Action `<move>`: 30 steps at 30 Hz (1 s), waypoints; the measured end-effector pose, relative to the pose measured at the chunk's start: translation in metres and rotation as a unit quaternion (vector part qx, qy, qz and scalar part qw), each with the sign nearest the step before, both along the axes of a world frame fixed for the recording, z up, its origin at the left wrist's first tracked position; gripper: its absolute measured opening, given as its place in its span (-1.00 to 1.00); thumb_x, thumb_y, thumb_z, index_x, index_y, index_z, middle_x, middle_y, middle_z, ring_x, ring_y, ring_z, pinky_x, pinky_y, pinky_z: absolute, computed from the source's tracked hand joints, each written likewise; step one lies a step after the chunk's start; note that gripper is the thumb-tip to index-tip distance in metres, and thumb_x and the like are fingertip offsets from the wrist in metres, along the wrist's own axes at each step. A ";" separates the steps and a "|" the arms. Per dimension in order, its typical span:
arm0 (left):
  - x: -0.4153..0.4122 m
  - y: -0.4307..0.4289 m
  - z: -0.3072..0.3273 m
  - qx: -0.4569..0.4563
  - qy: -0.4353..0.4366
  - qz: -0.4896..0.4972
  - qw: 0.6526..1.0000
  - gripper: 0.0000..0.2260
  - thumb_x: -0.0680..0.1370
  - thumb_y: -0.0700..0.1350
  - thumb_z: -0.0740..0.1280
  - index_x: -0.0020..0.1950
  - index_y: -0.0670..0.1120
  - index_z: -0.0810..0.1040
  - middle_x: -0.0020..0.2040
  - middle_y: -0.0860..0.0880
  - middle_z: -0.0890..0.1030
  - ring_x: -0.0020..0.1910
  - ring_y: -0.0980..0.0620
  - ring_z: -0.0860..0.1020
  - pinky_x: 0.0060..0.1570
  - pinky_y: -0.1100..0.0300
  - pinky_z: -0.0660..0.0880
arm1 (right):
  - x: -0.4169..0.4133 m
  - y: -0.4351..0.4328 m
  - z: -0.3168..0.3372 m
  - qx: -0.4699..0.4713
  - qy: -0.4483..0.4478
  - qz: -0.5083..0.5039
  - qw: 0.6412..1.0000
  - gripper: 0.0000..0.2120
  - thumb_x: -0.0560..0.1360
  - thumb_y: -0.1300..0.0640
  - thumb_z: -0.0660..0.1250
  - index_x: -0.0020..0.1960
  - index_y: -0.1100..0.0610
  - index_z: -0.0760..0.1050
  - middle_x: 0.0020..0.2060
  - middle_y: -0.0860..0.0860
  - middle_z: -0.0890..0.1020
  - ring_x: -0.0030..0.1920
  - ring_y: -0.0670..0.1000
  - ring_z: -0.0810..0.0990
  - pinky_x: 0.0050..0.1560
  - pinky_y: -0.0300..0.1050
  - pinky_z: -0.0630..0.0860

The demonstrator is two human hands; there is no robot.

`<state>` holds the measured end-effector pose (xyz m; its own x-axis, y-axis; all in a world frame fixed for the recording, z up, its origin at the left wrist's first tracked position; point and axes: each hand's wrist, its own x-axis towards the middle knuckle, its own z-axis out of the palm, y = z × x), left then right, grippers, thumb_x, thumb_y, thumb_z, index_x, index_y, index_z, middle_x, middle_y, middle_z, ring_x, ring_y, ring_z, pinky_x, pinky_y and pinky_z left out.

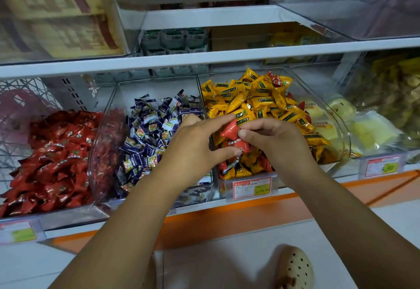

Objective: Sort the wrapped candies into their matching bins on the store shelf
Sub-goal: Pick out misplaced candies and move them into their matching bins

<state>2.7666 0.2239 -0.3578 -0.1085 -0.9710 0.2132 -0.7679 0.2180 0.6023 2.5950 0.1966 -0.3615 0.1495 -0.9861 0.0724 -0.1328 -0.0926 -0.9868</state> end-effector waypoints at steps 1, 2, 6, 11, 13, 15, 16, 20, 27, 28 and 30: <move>0.000 0.000 0.000 0.007 0.021 0.000 1.000 -0.39 0.38 0.20 0.42 0.40 0.33 0.31 0.03 0.10 0.38 0.07 0.11 0.38 -0.04 0.46 0.29 | 0.001 -0.001 0.001 0.014 -0.022 0.002 1.000 -0.92 0.46 0.23 0.42 -0.11 0.08 0.65 -0.24 0.02 0.71 -0.21 -0.03 0.68 -0.18 -0.27 0.57; 0.000 -0.001 0.000 0.017 0.044 -0.004 0.999 -0.40 0.39 0.20 0.41 0.40 0.33 0.31 0.06 0.05 0.40 0.05 0.14 0.41 -0.06 0.52 0.29 | 0.002 -0.002 0.001 0.027 -0.043 0.004 0.999 -0.92 0.45 0.23 0.42 -0.11 0.08 0.66 -0.22 0.03 0.71 -0.17 0.00 0.69 -0.12 -0.20 0.59; -0.002 0.000 0.002 0.029 0.111 -0.037 0.993 -0.53 0.46 0.12 0.39 0.31 0.39 0.33 0.13 0.14 0.53 0.09 0.25 0.49 0.06 0.32 0.46 | 0.008 -0.005 0.002 0.071 -0.125 0.029 0.989 -0.91 0.45 0.27 0.40 -0.12 0.13 0.66 -0.13 0.19 0.69 -0.10 0.14 0.64 0.01 -0.01 0.60; 0.002 0.002 0.006 0.026 0.179 -0.048 0.982 -0.78 0.58 -0.04 0.30 0.16 0.25 0.46 -0.15 0.07 0.62 -0.23 0.10 0.58 -0.20 0.03 0.53 | 0.008 -0.005 0.005 0.055 -0.102 0.069 0.991 -0.88 0.47 0.32 0.38 -0.07 0.16 0.64 -0.21 0.11 0.70 -0.18 0.05 0.66 -0.01 -0.11 0.61; 0.005 0.001 0.006 0.040 0.199 -0.038 0.978 -0.81 0.62 -0.08 0.24 0.13 0.22 0.46 -0.27 0.04 0.59 -0.32 0.01 0.56 -0.33 0.00 0.46 | 0.004 -0.007 0.005 0.030 -0.028 0.054 0.998 -0.89 0.49 0.29 0.38 -0.06 0.13 0.64 -0.24 0.08 0.71 -0.21 0.01 0.68 -0.08 -0.16 0.61; 0.008 -0.001 0.007 0.058 0.243 -0.017 0.968 -0.80 0.64 -0.11 0.19 0.08 0.21 0.45 -0.30 0.06 0.54 -0.32 0.01 0.53 -0.35 0.03 0.42 | 0.000 -0.010 0.001 0.002 0.109 0.030 0.994 -0.90 0.50 0.23 0.38 -0.09 0.07 0.64 -0.30 0.00 0.69 -0.32 -0.12 0.64 -0.21 -0.24 0.58; 0.010 -0.001 0.008 0.070 0.275 -0.005 0.959 -0.80 0.64 -0.13 0.18 0.07 0.20 0.45 -0.28 0.05 0.52 -0.33 0.05 0.50 -0.37 0.11 0.41 | 0.000 -0.011 -0.001 -0.014 0.180 0.034 0.983 -0.90 0.51 0.20 0.38 -0.11 0.03 0.63 -0.31 -0.06 0.67 -0.36 -0.19 0.60 -0.26 -0.28 0.54; 0.015 0.000 0.011 0.115 0.385 0.039 0.915 -0.80 0.66 -0.18 0.15 0.05 0.12 0.46 -0.13 -0.01 0.54 -0.37 0.15 0.45 -0.41 0.28 0.39 | 0.012 -0.003 -0.011 -0.086 0.393 0.108 0.909 -0.82 0.52 0.05 0.37 0.11 -0.04 0.60 -0.11 -0.21 0.58 -0.07 -0.26 0.49 -0.14 -0.46 0.39; 0.019 0.001 0.013 0.183 0.491 0.080 0.848 -0.76 0.59 -0.32 0.22 0.07 0.00 0.54 0.03 -0.16 0.52 -0.36 0.10 0.48 -0.50 0.29 0.34 | 0.037 0.008 -0.030 -0.144 0.507 0.024 0.849 -0.65 0.51 -0.06 0.29 0.28 -0.10 0.49 -0.01 -0.06 0.61 0.21 -0.06 0.40 -0.08 -0.16 0.47; 0.020 0.002 0.013 0.196 0.504 0.082 0.837 -0.76 0.57 -0.32 0.24 0.08 -0.01 0.55 0.02 -0.17 0.52 -0.37 0.10 0.49 -0.51 0.29 0.33 | 0.039 0.008 -0.032 -0.143 0.498 0.007 0.855 -0.69 0.51 -0.08 0.30 0.25 -0.13 0.52 -0.02 -0.06 0.61 0.19 -0.07 0.43 -0.10 -0.17 0.47; 0.020 0.003 0.015 0.220 0.524 0.081 0.819 -0.79 0.54 -0.27 0.31 0.08 0.00 0.56 -0.01 -0.13 0.53 -0.37 0.11 0.49 -0.50 0.30 0.33 | 0.039 0.009 -0.033 -0.133 0.459 -0.022 0.878 -0.78 0.51 -0.07 0.32 0.14 -0.15 0.60 -0.05 -0.06 0.61 0.11 -0.09 0.50 -0.14 -0.19 0.45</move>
<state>2.7869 0.2272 -0.3424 0.0478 -0.9621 -0.2685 0.2232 -0.2517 0.9417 2.6342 0.2060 -0.3943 0.2267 -0.9590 0.1699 -0.8705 -0.2777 -0.4063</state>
